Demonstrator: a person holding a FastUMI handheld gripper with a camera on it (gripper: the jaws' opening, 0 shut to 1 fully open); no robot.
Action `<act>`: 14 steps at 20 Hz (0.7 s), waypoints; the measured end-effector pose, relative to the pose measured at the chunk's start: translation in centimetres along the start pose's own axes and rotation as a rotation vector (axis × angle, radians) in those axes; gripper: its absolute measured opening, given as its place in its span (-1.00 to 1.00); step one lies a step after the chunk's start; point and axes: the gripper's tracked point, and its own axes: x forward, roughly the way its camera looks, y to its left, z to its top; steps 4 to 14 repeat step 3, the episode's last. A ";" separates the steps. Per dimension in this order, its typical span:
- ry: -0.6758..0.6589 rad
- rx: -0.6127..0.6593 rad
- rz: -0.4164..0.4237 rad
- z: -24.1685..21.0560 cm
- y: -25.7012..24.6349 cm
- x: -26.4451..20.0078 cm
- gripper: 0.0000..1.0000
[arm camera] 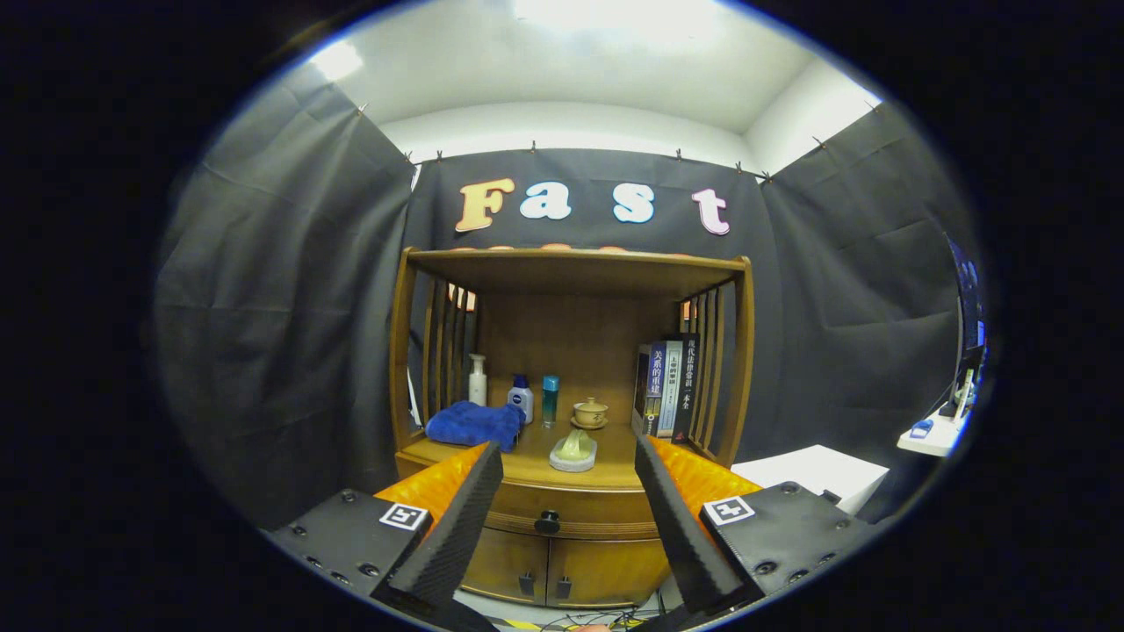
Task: Pull open the drawer, take out the items inside it, and place them on the countertop above the cabinet.
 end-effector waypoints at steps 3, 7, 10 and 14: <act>-0.056 0.016 0.004 2.7 -0.4 -2.1 0.96; -0.056 0.016 0.004 2.7 -0.4 -2.1 0.96; -0.056 0.016 0.004 2.7 -0.4 -2.1 0.96; -0.056 0.016 0.004 2.7 -0.4 -2.1 0.96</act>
